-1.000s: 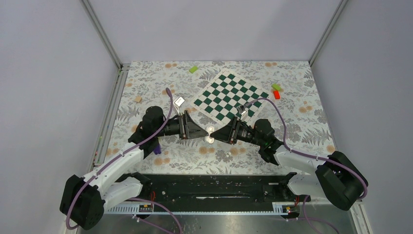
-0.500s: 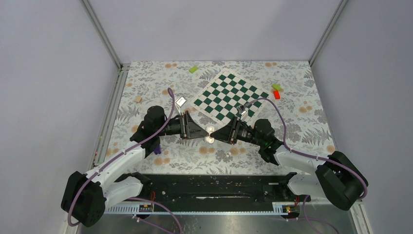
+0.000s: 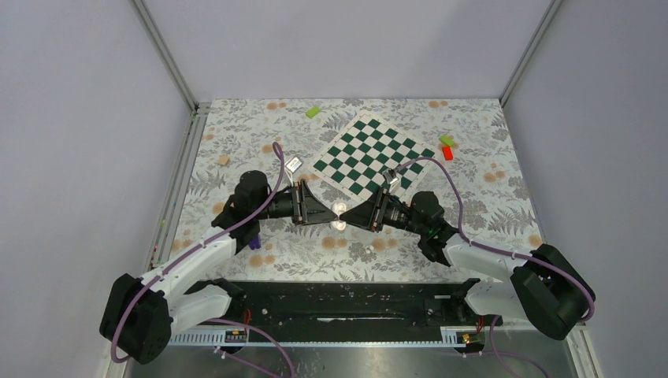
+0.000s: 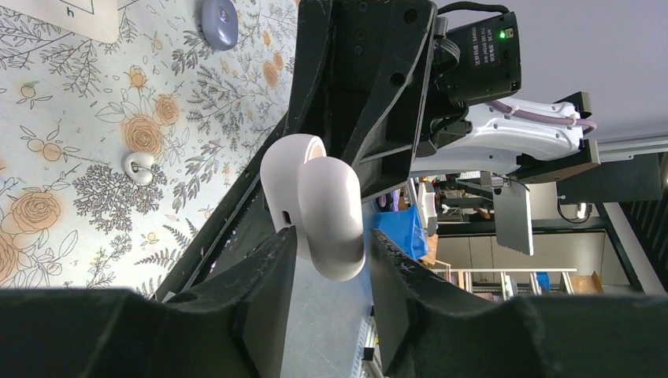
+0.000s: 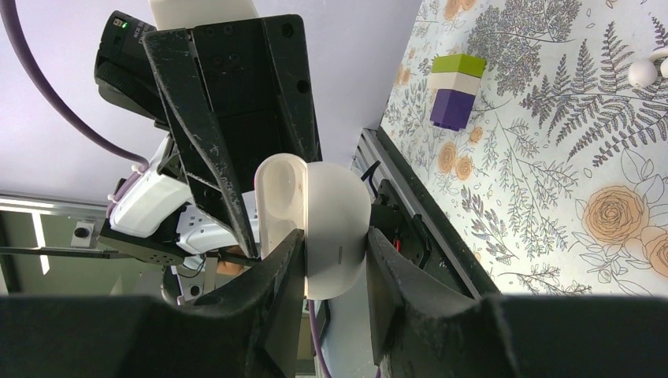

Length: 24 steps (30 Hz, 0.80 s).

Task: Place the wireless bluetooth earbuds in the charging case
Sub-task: Pass from the right arm to the left

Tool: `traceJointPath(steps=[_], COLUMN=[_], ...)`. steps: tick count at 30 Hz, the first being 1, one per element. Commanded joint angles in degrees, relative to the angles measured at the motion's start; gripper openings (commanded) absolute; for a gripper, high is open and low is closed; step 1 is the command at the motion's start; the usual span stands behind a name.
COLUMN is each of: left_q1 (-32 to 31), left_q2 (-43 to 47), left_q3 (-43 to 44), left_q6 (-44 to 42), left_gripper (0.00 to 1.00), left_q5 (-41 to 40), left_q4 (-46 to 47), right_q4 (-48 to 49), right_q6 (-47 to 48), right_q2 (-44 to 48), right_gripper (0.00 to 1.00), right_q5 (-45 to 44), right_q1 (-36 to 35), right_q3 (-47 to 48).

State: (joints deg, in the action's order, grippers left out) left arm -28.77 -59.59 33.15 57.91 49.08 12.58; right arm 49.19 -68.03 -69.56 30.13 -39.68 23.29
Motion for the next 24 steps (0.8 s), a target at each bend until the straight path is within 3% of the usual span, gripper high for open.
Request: traceJointPath(steps=[1, 4, 7, 10, 19, 24], left_q1=[0.2, 0.2, 0.2, 0.3, 0.3, 0.3], left_q2=[0.1, 0.1, 0.2, 0.4, 0.1, -0.1], left_q3=[0.1, 0.1, 0.1, 0.0, -0.8, -0.9], left_q6=[-0.3, 0.0, 0.4, 1.0, 2.3, 2.4], left_gripper=[0.37, 0.37, 0.49, 0.5, 0.42, 0.32], left_q5=[1.0, 0.9, 0.8, 0.9, 0.9, 0.7], left_q4=[3.2, 3.6, 4.3, 4.9, 6.5, 6.5], right_q4=[2.7, 2.7, 2.8, 2.8, 3.1, 3.4], right_q6=[-0.3, -0.3, -0.3, -0.3, -0.3, -0.5], right_q2=[0.6, 0.5, 0.5, 0.5, 0.5, 0.5], right_gripper=[0.12, 0.12, 0.12, 0.12, 0.12, 0.12], right_q5=[1.1, 1.2, 1.1, 1.1, 1.0, 1.1], right_q1=[0.1, 0.2, 0.1, 0.2, 0.1, 0.2], right_q3=[2.3, 2.2, 2.1, 2.0, 1.7, 1.7])
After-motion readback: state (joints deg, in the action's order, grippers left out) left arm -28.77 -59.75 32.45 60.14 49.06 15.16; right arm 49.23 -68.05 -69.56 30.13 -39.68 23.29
